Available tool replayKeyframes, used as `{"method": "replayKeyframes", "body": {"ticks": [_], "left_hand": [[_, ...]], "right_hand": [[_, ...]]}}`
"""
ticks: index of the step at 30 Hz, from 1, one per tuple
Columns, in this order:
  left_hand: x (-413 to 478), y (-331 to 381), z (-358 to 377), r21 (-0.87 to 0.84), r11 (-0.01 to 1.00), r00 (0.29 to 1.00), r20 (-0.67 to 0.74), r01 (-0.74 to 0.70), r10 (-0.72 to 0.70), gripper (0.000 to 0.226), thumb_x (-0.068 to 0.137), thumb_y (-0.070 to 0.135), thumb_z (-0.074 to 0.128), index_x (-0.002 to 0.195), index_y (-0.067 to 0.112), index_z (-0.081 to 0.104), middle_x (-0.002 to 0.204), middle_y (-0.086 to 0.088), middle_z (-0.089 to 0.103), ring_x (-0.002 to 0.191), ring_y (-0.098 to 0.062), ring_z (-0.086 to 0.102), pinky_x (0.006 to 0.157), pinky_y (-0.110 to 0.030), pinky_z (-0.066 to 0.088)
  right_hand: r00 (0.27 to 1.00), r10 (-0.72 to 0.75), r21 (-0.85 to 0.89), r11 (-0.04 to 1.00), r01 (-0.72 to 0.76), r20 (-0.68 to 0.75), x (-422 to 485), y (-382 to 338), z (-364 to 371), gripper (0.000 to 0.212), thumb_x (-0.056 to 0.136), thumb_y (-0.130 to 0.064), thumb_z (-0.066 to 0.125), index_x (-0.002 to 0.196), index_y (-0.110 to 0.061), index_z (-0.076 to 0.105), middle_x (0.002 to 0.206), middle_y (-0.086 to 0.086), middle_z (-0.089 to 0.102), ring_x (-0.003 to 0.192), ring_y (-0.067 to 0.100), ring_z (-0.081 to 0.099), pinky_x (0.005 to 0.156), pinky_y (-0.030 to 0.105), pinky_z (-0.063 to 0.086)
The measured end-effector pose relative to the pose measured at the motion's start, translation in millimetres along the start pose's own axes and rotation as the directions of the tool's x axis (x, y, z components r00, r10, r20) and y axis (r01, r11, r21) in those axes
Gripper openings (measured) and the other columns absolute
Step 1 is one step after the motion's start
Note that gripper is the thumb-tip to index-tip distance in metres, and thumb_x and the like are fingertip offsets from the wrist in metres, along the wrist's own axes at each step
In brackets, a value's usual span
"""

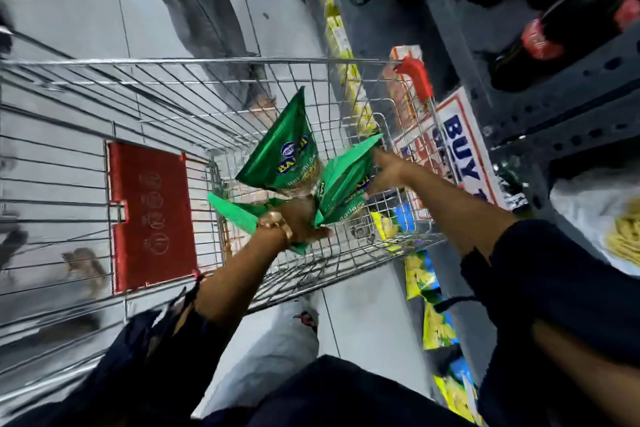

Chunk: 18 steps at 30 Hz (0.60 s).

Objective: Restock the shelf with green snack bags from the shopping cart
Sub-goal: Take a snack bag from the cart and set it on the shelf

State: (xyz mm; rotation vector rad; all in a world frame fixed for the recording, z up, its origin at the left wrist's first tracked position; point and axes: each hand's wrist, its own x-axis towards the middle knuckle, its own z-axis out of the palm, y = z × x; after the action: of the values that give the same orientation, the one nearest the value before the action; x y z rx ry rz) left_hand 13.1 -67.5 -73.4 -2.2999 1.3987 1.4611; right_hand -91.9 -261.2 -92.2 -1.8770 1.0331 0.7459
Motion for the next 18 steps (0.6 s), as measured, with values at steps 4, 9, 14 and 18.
{"method": "replayKeyframes", "body": {"ticks": [4,9,14,18], "left_hand": [[3.6,4.1,17.0,-0.086,0.992,0.984,-0.148,0.089,-0.101,0.047,0.085,0.048,0.062,0.118,0.014,0.056,0.108,-0.013,0.070,0.098,-0.033,0.068,0.081,-0.038,0.056],[0.0,18.3,5.4,-0.218,0.967,0.945,-0.270,0.128,-0.186,0.025,0.092,0.015,0.055,0.113,0.002,0.059,0.117,-0.024,0.066,0.106,-0.038,0.064,0.086,-0.042,0.052],[-8.4,19.1,-13.1,-0.364,0.930,0.851,-0.473,0.046,-0.227,0.021,0.089,0.009,0.052,0.105,0.001,0.063,0.107,-0.028,0.068,0.101,-0.045,0.065,0.080,-0.045,0.054],[-30.3,32.4,-34.1,-0.518,0.823,0.731,-0.651,-0.233,-0.203,0.023,0.091,0.001,0.055,0.110,-0.005,0.066,0.108,-0.028,0.070,0.098,-0.043,0.065,0.076,-0.031,0.050]], "right_hand": [[0.999,0.010,0.099,0.995,-0.014,0.038,3.8,-0.9,1.9,0.101,0.077,-0.001,0.078,0.153,-0.004,0.013,0.154,0.018,0.038,0.140,0.037,0.040,0.117,0.040,0.035],[0.998,0.029,0.331,0.944,-0.008,-0.057,2.8,5.9,6.9,0.070,0.076,0.013,0.073,0.138,0.006,0.042,0.137,0.017,0.055,0.129,0.028,0.052,0.114,0.040,0.041],[0.962,0.004,0.487,0.863,0.134,-0.272,-24.6,12.8,4.2,0.068,0.065,-0.002,0.087,0.127,0.004,0.057,0.130,0.021,0.064,0.123,0.033,0.060,0.107,0.040,0.049],[0.867,-0.046,0.532,0.773,0.346,-0.496,-68.6,10.9,-4.1,0.057,0.062,-0.004,0.089,0.113,0.006,0.066,0.112,0.013,0.072,0.104,0.022,0.071,0.081,0.025,0.060]]}}
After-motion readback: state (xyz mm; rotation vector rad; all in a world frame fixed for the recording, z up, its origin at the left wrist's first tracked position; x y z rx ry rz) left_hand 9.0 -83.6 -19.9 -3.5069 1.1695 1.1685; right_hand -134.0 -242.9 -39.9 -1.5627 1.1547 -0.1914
